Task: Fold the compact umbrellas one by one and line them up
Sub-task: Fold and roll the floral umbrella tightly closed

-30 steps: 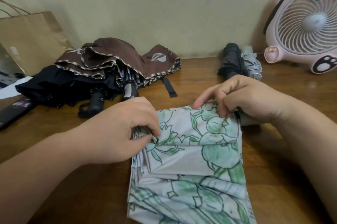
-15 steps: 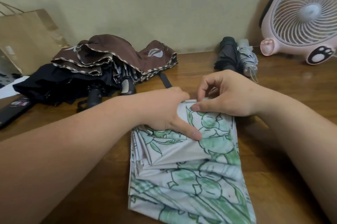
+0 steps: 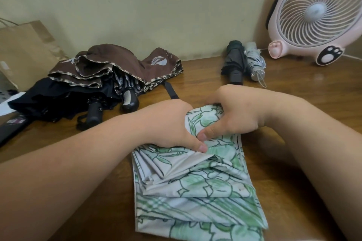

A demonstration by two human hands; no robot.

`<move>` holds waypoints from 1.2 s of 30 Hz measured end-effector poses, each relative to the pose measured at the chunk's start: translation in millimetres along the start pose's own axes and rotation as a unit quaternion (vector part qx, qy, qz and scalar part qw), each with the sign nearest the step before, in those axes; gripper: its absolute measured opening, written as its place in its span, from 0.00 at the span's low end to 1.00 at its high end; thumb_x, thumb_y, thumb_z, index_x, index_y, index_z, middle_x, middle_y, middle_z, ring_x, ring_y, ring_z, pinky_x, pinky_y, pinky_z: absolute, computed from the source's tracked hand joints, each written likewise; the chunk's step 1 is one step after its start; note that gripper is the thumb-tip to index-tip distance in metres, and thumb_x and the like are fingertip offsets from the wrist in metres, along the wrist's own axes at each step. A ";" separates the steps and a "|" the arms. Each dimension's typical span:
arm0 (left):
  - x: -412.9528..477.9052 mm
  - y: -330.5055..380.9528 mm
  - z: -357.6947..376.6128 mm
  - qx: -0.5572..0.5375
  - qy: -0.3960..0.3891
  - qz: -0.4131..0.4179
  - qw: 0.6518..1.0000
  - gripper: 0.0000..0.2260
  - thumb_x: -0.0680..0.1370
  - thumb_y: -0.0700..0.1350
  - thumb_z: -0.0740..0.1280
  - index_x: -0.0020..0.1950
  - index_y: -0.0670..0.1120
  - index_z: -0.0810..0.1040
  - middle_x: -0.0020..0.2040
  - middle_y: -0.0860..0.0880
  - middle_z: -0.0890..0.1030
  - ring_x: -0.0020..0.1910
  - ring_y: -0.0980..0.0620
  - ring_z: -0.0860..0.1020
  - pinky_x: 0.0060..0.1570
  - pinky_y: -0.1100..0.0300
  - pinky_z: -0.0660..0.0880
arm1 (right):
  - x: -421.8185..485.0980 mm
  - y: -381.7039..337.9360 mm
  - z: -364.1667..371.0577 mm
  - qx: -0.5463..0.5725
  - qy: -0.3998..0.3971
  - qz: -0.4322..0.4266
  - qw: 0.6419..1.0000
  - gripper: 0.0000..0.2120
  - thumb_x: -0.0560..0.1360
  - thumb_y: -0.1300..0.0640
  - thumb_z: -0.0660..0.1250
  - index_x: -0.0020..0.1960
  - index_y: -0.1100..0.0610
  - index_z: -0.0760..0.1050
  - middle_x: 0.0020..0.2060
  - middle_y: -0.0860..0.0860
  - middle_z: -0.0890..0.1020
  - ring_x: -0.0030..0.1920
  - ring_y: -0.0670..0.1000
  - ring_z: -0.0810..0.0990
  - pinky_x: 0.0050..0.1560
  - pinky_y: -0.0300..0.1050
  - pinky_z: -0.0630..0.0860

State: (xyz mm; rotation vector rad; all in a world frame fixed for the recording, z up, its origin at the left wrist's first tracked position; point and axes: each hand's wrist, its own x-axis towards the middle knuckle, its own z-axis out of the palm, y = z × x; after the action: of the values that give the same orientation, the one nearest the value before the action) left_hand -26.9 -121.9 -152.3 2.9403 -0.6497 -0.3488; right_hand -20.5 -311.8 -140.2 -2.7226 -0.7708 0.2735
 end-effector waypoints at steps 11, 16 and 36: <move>-14.7 -11.3 -7.4 -0.036 0.041 0.028 0.998 0.21 0.66 0.62 0.80 0.51 0.58 0.75 0.47 0.59 0.79 0.46 0.58 0.79 0.47 0.57 0.77 | -16.7 -14.6 -10.4 -0.185 0.209 -0.081 0.957 0.29 0.65 0.22 0.63 0.49 0.46 0.75 0.38 0.43 0.77 0.41 0.50 0.78 0.39 0.48 0.74; -34.3 -23.1 -5.2 -0.203 0.141 0.006 0.969 0.27 0.66 0.53 0.84 0.61 0.60 0.78 0.55 0.64 0.83 0.54 0.65 0.81 0.56 0.61 0.78 | -31.0 14.2 -33.9 0.033 0.621 -0.252 0.742 0.12 0.80 0.55 0.70 0.46 0.65 0.80 0.38 0.57 0.80 0.39 0.58 0.76 0.42 0.56 0.74; -36.9 -63.5 5.2 -0.685 0.074 0.286 0.665 0.27 0.71 0.31 0.69 0.69 0.46 0.79 0.64 0.39 0.80 0.64 0.38 0.77 0.68 0.42 0.71 | 37.4 -54.9 -81.8 0.440 0.045 -0.220 0.870 0.15 0.62 0.51 0.83 0.43 0.58 0.84 0.37 0.59 0.84 0.34 0.52 0.81 0.37 0.41 0.80</move>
State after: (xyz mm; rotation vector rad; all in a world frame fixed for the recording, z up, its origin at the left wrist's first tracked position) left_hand -35.2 -49.1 -159.9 1.2107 -0.7363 -0.2962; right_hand 5.8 -266.0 -49.0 -1.6453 -0.9181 0.2940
